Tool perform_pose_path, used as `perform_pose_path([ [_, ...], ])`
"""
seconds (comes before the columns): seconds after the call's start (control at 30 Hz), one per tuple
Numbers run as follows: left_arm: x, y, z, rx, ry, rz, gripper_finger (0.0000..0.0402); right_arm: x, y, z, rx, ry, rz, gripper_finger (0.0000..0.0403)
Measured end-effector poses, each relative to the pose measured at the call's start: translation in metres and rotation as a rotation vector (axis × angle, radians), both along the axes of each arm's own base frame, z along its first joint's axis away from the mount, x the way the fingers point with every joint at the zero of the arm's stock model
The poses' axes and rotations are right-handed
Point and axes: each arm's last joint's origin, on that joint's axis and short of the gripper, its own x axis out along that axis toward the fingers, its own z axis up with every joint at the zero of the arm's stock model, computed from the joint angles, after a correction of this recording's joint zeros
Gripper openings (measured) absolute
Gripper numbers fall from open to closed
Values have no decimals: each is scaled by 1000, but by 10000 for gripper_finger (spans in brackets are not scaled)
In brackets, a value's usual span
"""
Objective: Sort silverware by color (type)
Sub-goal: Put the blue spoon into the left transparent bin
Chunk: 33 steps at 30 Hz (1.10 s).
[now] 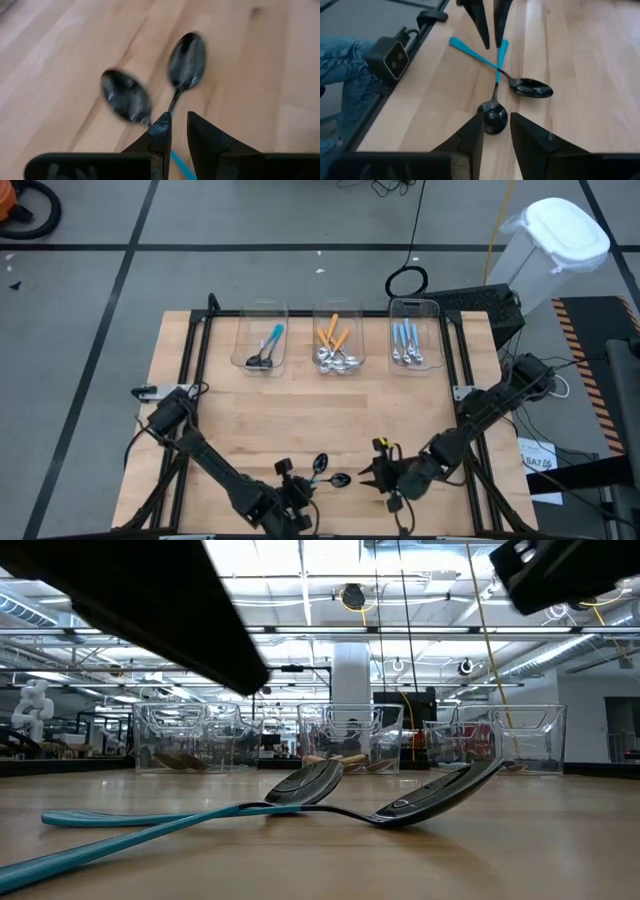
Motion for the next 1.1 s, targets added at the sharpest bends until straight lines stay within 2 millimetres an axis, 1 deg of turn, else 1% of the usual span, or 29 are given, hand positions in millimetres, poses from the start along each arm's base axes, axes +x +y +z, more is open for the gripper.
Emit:
perform_pose_path([
  [0.07,0,-3,3,-24,29,59,64,-4,6,1,6,-17,-6,91],
  [0.13,1,-8,5,-103,21,103,72,-9,10,1,9,-28,-18,91],
  [0.23,0,-14,6,-189,-14,146,100,-14,16,2,19,-48,-30,91],
  [0.3,-2,-16,7,-215,-23,169,125,-16,19,3,23,-56,-37,91],
  [0.4,-3,-19,-2,-219,-17,186,158,-19,22,3,43,-59,-35,91],
  [0.5,-3,-20,-13,-222,-10,215,176,-20,25,2,45,-60,-28,91],
  [0.7,2,-16,-33,-231,1,284,179,-18,27,-6,20,-57,-43,91],
  [0.9,8,-11,-42,-239,13,312,178,-15,28,-14,-13,-52,-30,91],
  [1.0,11,-8,-45,-230,25,310,164,-15,29,-14,-21,-56,-23,91],
  [1.1,15,-5,-50,-213,45,301,134,-14,29,-13,-20,-64,-18,91],
])
